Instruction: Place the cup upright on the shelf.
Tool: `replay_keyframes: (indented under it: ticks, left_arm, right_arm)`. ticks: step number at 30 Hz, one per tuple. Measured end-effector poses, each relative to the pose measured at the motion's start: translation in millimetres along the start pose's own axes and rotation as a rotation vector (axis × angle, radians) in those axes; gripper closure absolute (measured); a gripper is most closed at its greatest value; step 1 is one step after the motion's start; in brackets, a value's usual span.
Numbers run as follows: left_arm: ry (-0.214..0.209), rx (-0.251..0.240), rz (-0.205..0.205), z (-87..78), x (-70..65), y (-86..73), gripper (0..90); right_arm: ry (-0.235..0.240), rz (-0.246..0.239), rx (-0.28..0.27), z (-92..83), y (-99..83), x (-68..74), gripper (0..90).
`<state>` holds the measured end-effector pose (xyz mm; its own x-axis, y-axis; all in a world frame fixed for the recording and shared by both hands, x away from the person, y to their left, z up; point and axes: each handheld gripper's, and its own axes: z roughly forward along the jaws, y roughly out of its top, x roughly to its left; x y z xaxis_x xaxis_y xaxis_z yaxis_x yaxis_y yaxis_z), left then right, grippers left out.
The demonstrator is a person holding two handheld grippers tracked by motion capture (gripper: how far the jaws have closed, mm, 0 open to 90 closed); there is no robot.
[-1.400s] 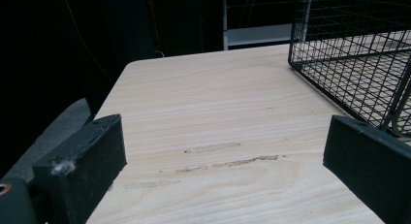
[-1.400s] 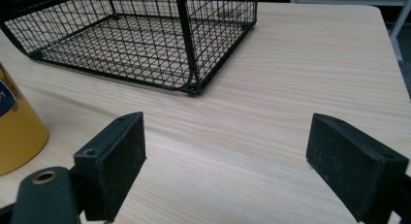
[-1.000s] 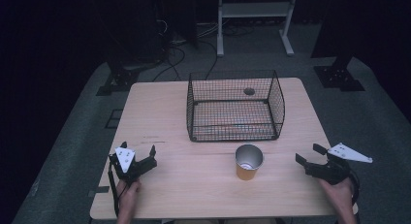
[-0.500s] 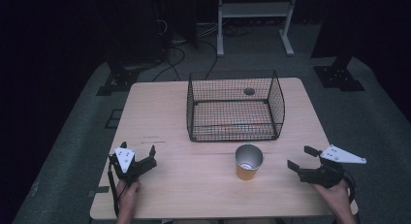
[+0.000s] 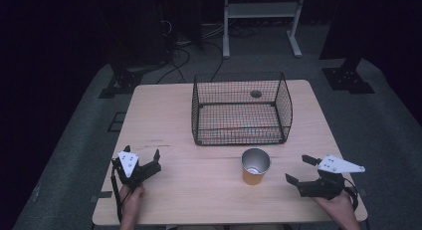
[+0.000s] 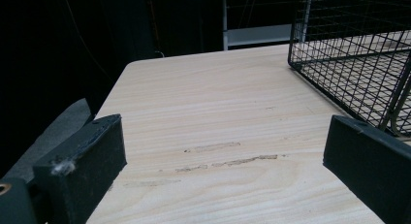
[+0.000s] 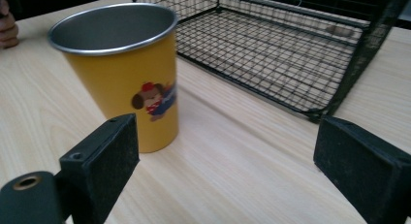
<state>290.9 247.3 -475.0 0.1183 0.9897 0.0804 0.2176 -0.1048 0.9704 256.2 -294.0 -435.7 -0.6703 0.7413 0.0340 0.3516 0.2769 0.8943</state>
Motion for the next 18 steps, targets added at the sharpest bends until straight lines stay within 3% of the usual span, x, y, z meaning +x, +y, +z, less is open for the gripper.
replay_keyframes:
  ticks: [5,18]
  left_arm:
    - [0.000,0.001,-0.003,0.1,0.2,0.0,0.8]
    - [-0.002,-0.002,-0.003,0.1,0.5,0.0,0.8]
  right_arm:
    - [0.008,-0.019,0.020,10.2,-2.0,12.3,8.4]
    - [0.048,-0.044,0.050,30.2,-0.9,26.7,8.4]
